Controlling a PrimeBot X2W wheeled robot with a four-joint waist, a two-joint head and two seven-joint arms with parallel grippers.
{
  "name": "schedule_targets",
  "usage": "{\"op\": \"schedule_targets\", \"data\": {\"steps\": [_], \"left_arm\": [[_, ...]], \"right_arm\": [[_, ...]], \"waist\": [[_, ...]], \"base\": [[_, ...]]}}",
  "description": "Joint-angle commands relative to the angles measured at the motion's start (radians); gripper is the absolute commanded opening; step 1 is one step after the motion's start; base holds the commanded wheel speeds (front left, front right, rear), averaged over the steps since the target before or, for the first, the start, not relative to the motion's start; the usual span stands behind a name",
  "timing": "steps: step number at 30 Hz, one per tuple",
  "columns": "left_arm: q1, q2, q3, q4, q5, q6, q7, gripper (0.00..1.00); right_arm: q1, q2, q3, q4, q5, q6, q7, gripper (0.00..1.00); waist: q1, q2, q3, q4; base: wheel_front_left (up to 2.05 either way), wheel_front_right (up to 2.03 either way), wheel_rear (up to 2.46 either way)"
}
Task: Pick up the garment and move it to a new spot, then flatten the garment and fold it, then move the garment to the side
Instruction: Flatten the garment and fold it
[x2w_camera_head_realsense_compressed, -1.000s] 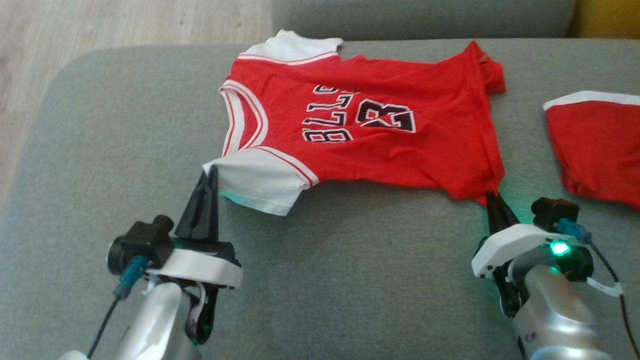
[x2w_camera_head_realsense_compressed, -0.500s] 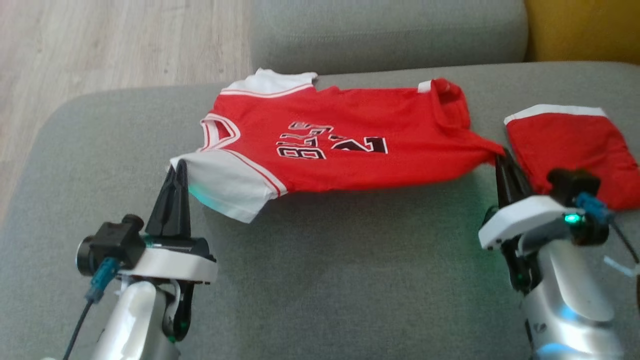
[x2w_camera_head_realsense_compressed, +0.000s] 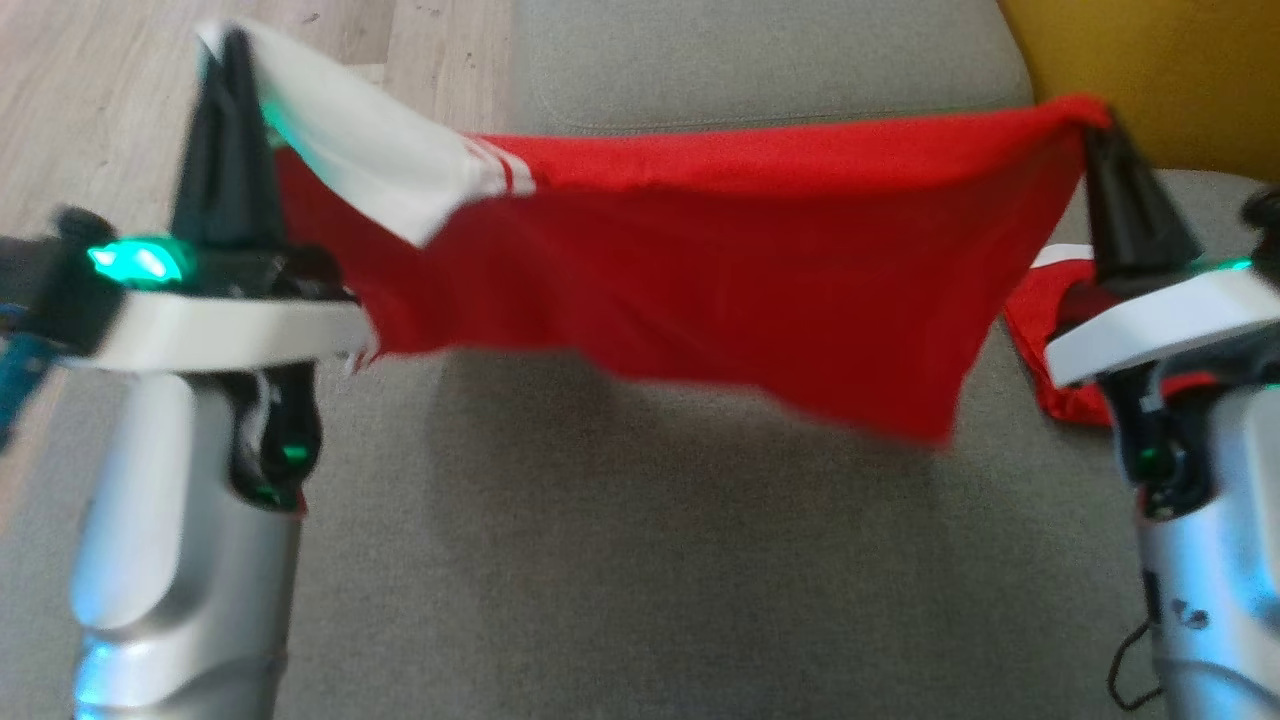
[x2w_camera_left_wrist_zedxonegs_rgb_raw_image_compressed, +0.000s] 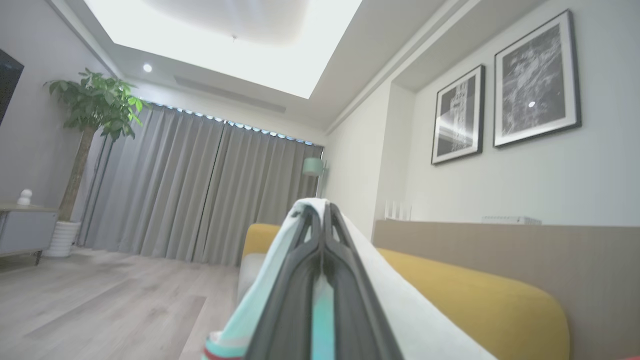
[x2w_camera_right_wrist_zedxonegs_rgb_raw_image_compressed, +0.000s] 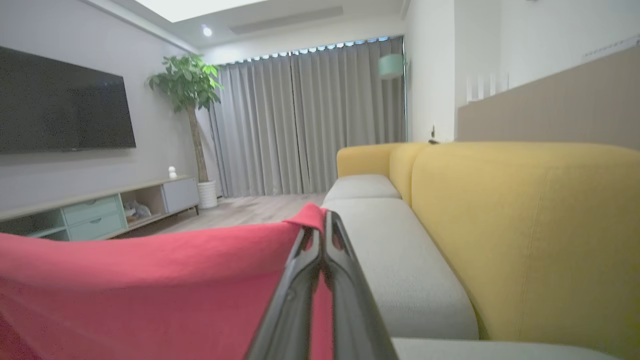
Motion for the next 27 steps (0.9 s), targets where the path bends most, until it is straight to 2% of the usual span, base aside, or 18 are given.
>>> {"op": "schedule_targets", "data": {"steps": [1,5,8,11,14,16,20,27], "left_arm": [[-0.061,0.025,0.049,-0.068,-0.019,0.009,0.02,0.0],[-0.08,0.019,0.092,-0.183,-0.092,0.042,0.101,0.0],[-0.092,0.044,0.11,-0.223,-0.108,0.063,0.166,0.0],[-0.133,0.07,0.126,-0.208,-0.127,0.077,0.229,0.0],[-0.223,0.107,0.138,-0.137,-0.14,0.068,0.269,0.0],[-0.305,0.134,0.136,-0.068,-0.135,0.054,0.281,0.0],[-0.516,0.181,0.117,0.121,-0.098,0.025,0.263,0.0],[-0.874,0.223,0.085,0.459,-0.008,0.003,0.09,0.0]], "right_arm": [[-0.047,-0.014,0.011,-0.075,0.013,-0.002,0.016,0.0],[-0.023,-0.002,-0.026,-0.21,0.044,-0.002,0.078,0.0],[-0.012,0.013,-0.043,-0.278,0.053,-0.002,0.132,0.0],[-0.043,0.009,-0.03,-0.305,0.039,-0.002,0.181,0.0],[-0.139,0.013,-0.011,-0.266,0.046,-0.002,0.213,0.0],[-0.238,0.006,0.017,-0.204,0.04,-0.002,0.223,0.0],[-0.483,0.0,0.061,0.008,0.019,-0.002,0.202,0.0],[-0.887,0.02,0.079,0.437,-0.121,-0.002,0.001,0.0]], "waist": [[0.0001,-0.0001,-0.001,-0.002],[0.0001,-0.0001,0.008,-0.004],[0.0001,-0.0001,0.035,-0.007],[0.0001,-0.0001,0.098,-0.014],[0.0001,-0.0001,0.18,-0.025],[0.0001,-0.0001,0.242,-0.033],[0.0001,-0.0001,0.341,-0.046],[0.0001,-0.0001,0.428,-0.054]], "base": [[0.0,0.0,0.0],[0.0,0.0,0.0],[0.0,0.0,0.0],[0.0,0.0,0.0],[0.0,0.0,0.0],[0.0,0.0,0.0],[0.0,0.0,0.0],[0.0,0.0,0.0]]}}
